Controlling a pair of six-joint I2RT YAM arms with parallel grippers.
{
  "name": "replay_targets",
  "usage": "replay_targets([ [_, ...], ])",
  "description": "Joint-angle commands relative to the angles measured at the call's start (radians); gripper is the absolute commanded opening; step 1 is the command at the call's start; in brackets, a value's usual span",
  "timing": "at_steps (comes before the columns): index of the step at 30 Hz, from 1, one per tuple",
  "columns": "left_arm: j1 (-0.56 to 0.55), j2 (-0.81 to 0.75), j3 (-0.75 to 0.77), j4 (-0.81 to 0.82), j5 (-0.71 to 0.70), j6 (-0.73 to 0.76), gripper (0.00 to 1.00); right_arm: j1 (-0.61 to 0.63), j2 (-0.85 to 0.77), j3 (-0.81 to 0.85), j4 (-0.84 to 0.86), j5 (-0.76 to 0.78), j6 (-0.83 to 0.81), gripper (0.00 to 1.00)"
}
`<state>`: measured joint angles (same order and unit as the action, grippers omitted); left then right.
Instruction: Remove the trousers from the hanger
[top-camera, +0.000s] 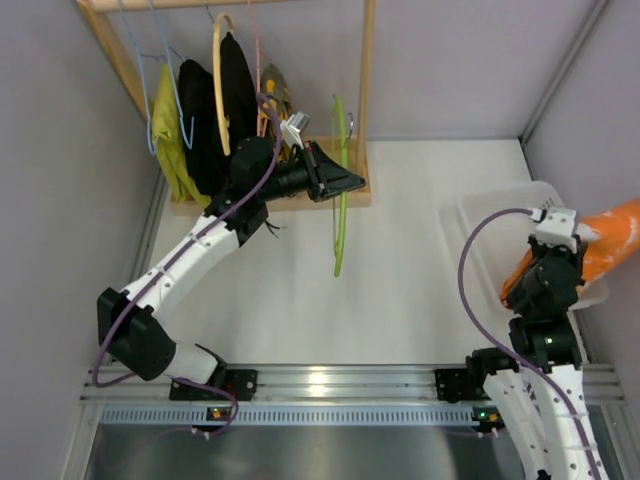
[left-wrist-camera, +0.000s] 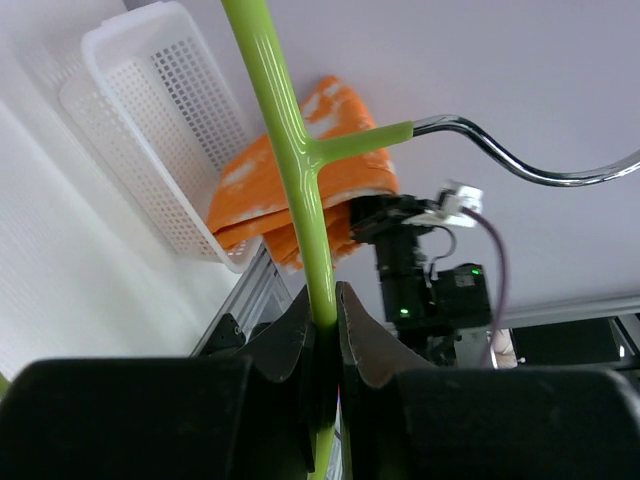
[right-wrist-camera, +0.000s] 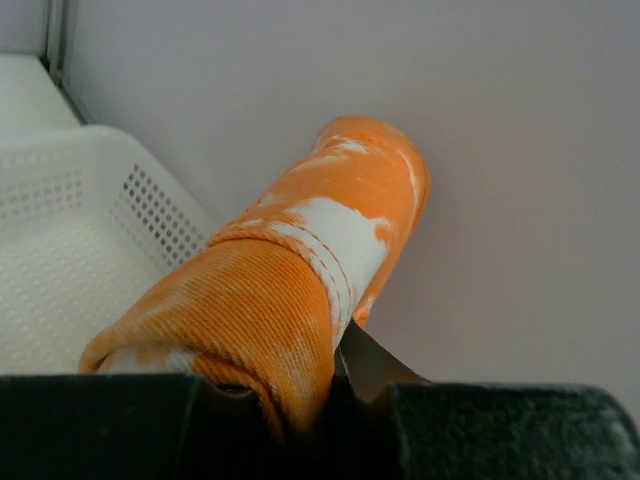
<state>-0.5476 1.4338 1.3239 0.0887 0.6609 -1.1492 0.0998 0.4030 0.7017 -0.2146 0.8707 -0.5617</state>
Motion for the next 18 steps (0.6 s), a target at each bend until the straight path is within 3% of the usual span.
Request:
replay_targets([
  [1,0.002,-0.076,0.014,0.052,-0.012,0.014,0.0,-0.011,0.005,-0.083,0.28,-0.065,-0.078,0.0],
  [6,0.003,-0.099,0.003,0.052,-0.004,0.009,0.0,-0.072,0.15,-0.208,0.39,-0.218,-0.026,0.0],
  [13,0.006,-0.105,0.011,0.074,-0.004,-0.001,0.0,-0.181,0.483,-0.176,0.431,-0.363,0.066,0.01],
  [18,0.006,-0.098,0.029,0.078,-0.006,-0.012,0.0,-0.207,0.671,-0.078,0.385,-0.437,0.118,0.29],
])
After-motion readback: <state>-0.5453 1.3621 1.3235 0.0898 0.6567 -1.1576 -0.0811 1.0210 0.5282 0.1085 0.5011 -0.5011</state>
